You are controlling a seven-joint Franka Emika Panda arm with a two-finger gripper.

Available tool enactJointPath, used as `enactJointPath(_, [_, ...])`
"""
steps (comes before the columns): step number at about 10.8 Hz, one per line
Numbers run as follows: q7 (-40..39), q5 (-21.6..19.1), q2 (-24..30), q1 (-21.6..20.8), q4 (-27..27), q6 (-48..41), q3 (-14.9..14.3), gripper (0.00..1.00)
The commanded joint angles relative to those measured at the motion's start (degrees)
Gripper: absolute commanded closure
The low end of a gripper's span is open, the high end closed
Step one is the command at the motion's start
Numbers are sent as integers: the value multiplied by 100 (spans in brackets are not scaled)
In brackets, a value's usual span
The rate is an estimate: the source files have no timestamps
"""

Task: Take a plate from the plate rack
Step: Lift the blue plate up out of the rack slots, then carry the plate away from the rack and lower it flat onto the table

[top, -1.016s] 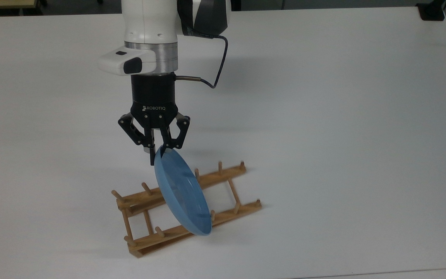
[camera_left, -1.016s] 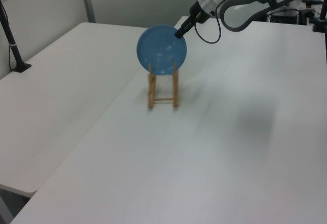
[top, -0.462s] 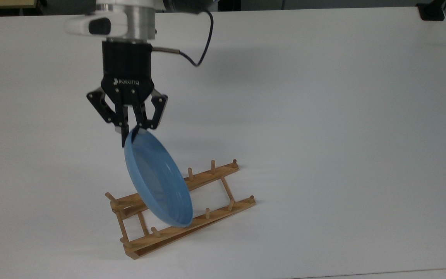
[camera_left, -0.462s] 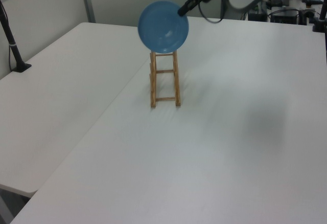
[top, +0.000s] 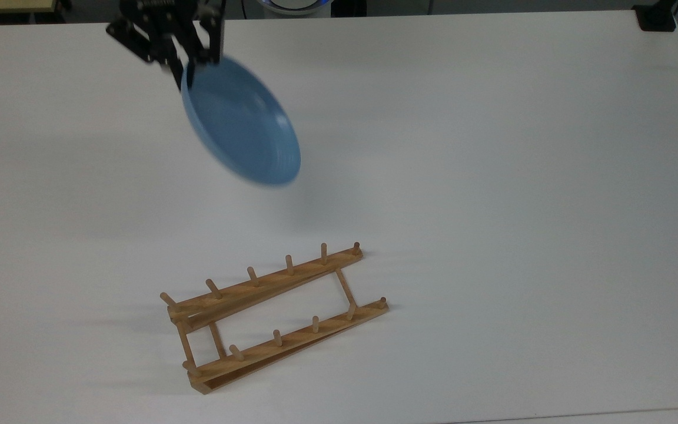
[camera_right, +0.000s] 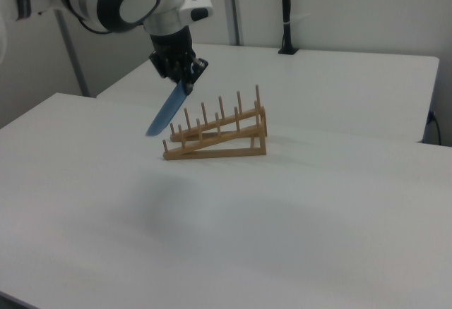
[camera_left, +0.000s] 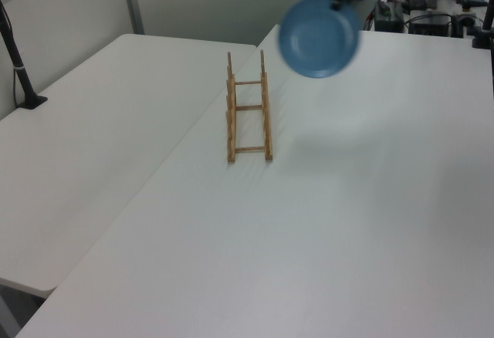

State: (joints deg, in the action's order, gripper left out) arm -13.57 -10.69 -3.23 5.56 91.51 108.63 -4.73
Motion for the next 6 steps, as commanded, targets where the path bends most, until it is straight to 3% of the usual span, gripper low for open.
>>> enactJointPath(1, [-1416,-232,-90,541,-3,-1702,-63,100])
enactJointPath(2, [-1803,-510,-212,743,303,-1705,-72,100])
enactJointPath(3, [-1946,-1105,-344,953,645,-1653,-72,100])
enactJointPath(6, [-1983,-1330,-819,1026,1079,-1091,-81,100])
